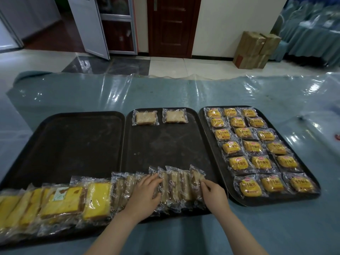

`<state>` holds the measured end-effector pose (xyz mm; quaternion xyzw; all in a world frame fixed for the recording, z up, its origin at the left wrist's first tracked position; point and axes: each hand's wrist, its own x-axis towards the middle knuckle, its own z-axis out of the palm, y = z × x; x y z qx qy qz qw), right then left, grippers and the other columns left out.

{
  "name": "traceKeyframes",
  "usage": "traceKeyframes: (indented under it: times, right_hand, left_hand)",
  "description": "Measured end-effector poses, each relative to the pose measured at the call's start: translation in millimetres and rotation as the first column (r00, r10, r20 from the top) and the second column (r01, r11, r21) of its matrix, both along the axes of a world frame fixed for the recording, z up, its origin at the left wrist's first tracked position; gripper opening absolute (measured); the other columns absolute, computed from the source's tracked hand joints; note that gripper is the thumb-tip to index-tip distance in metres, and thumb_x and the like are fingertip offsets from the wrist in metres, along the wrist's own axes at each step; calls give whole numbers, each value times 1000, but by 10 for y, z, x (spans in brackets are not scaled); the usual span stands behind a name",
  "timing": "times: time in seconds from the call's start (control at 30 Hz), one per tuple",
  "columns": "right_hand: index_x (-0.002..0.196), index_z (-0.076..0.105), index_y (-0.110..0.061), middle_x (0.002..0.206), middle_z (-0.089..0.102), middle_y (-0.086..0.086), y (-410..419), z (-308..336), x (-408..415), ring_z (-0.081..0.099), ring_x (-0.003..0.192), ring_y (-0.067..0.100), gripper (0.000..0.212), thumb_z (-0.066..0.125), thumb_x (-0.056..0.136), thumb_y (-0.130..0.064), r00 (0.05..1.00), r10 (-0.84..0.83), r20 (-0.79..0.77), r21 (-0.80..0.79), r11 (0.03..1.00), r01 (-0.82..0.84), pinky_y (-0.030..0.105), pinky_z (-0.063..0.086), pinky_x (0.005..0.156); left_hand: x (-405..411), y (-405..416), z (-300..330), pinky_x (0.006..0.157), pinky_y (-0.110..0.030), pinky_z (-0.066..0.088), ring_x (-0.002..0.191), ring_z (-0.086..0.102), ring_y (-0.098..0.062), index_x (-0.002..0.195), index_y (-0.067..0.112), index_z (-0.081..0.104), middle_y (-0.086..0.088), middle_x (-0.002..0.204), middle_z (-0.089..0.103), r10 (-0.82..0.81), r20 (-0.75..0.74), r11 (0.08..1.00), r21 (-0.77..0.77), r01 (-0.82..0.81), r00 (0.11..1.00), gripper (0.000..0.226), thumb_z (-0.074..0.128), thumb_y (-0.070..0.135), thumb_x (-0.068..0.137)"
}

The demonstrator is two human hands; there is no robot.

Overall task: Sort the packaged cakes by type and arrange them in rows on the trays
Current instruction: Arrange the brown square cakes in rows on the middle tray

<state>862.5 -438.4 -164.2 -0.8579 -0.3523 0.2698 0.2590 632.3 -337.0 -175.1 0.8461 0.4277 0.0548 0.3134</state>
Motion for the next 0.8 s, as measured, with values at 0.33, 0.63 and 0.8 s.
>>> traceKeyframes:
  times: [0.33,0.63,0.8]
  right_hand:
    - [108,71,-33,99,70,-20,66,267,-236,61,96,-6,24,50,103,-24,956,-65,-285,240,961,137,13,46,80]
    - [112,73,-30,100,74,-17,309,463,-628,67,98,-3,28,50,102,-17,901,23,-434,374,914,157,20,54,86]
    - [120,70,-27,106,75,-9,382,527,-716,69,101,5,36,45,102,-8,863,99,-495,413,901,134,27,56,88]
  left_hand:
    - [97,-66,175,122,-33,6,148,1,-2,150,39,29,23,158,17,-44,78,999,-23,46,996,55,48,47,99]
    - [302,-218,506,109,-20,36,128,37,14,143,48,31,32,137,42,50,384,982,-188,25,922,63,64,42,90]
    - [250,-167,570,103,-10,35,132,35,14,147,47,25,32,143,37,129,470,931,-361,57,873,75,70,30,90]
